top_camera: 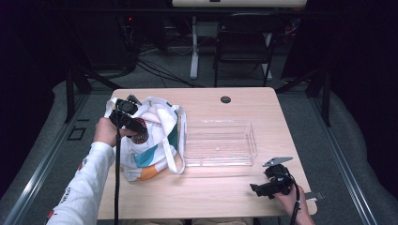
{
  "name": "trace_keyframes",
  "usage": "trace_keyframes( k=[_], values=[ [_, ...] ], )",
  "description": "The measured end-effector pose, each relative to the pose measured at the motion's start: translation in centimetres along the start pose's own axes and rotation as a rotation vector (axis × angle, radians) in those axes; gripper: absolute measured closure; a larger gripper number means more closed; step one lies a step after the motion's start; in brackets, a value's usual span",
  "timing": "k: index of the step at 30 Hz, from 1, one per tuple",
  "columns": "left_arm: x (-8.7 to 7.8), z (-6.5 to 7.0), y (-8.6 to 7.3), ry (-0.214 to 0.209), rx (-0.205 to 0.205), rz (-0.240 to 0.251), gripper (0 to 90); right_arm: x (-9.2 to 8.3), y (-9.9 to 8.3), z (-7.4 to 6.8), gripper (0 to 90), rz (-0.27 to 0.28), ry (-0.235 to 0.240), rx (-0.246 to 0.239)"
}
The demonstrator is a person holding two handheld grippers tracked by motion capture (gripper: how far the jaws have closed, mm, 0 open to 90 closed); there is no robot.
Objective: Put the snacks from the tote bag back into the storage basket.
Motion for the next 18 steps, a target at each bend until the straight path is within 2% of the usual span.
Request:
trace_keyframes(
  k=[18],
  values=[
    [-1.8,1.7,1.2,-0.009,0.038,0.022,25.7,0.0,0.0,0.1,5.7,-0.004,-0.005,-0.005]
  ],
)
Point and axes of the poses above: each handheld gripper's, and its own axes: x roughly forward along the jaws, y roughly out of its top, z roughly to its right, the point moved 10 cm from there along x, roughly forward along the jaws, and after that the axes turned 6 degrees about -x, right-handed, at the moved point
